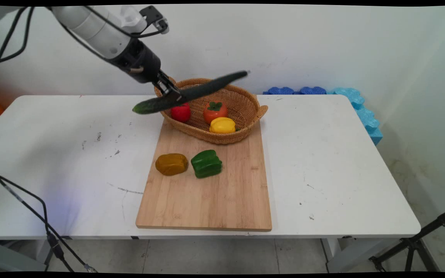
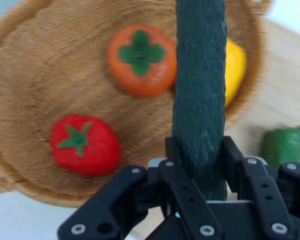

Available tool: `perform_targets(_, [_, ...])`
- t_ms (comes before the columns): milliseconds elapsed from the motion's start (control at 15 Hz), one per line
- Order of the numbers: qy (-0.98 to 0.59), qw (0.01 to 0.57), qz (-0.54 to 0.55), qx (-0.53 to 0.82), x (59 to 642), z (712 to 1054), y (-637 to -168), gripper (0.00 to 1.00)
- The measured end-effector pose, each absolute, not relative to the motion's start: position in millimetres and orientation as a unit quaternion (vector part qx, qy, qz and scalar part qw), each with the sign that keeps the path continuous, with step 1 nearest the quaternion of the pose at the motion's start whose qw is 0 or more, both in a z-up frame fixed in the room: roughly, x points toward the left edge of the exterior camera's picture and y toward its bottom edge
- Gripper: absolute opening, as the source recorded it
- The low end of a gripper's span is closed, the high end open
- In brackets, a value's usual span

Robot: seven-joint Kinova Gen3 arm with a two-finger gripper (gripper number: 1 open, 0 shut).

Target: Place the picked object in the vegetable basket

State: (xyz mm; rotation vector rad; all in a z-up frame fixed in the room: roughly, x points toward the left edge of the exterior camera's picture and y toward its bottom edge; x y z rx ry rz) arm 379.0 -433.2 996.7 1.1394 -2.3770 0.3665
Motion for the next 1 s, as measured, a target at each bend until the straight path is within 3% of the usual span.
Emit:
perform_targets(533, [-0.841,0.207,0.172,0.469,403.1,959.2,-515.2,0.00])
perform_targets(1000, [-0.834,0.198,0.169,0.487,402.6,915.8,-553.2,0.00])
